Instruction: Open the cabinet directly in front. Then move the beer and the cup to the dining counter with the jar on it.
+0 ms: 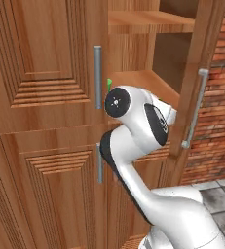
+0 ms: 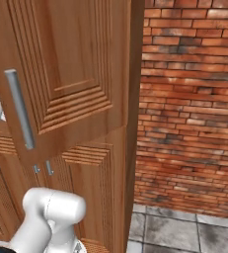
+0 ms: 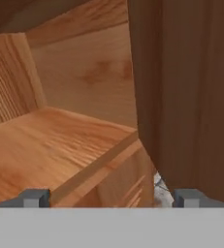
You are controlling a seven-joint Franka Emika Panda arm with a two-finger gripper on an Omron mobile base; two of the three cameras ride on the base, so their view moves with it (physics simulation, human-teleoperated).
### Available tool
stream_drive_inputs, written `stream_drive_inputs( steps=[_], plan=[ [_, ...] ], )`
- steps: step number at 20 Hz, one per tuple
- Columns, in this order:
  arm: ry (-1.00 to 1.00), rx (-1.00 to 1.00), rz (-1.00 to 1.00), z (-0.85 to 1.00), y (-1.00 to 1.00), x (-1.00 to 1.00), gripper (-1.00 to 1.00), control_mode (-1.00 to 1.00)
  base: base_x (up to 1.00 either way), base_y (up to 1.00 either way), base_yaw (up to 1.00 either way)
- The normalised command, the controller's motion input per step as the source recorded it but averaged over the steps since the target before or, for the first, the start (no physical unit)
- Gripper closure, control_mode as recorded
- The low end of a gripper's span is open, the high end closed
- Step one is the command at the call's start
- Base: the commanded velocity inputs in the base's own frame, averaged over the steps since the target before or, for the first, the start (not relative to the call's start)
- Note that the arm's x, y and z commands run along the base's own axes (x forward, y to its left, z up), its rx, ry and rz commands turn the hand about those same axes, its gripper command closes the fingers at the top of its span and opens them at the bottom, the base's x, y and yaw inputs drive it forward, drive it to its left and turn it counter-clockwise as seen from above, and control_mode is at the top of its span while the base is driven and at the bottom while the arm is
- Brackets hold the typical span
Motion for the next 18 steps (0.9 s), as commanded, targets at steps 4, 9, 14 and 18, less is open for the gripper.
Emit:
stream_drive_inputs(
  steps=[4,9,14,18],
  plan=[
    [0.00,0.14,-0.14,-0.03,-1.00,-0.98,-1.00,-1.00,0.00,0.00,0.00],
    [-0.05,0.02,-0.17,-0.41,-1.00,-0.22,-1.00,-1.00,0.00,0.00,0.00],
    [-0.16,0.05,-0.07,-0.51,-1.00,0.00,-1.00,-1.00,0.00,0.00,0.00],
    [-0.21,0.12,0.02,-0.27,-1.00,0.06,-1.00,-1.00,0.00,0.00,0.00]
  ],
)
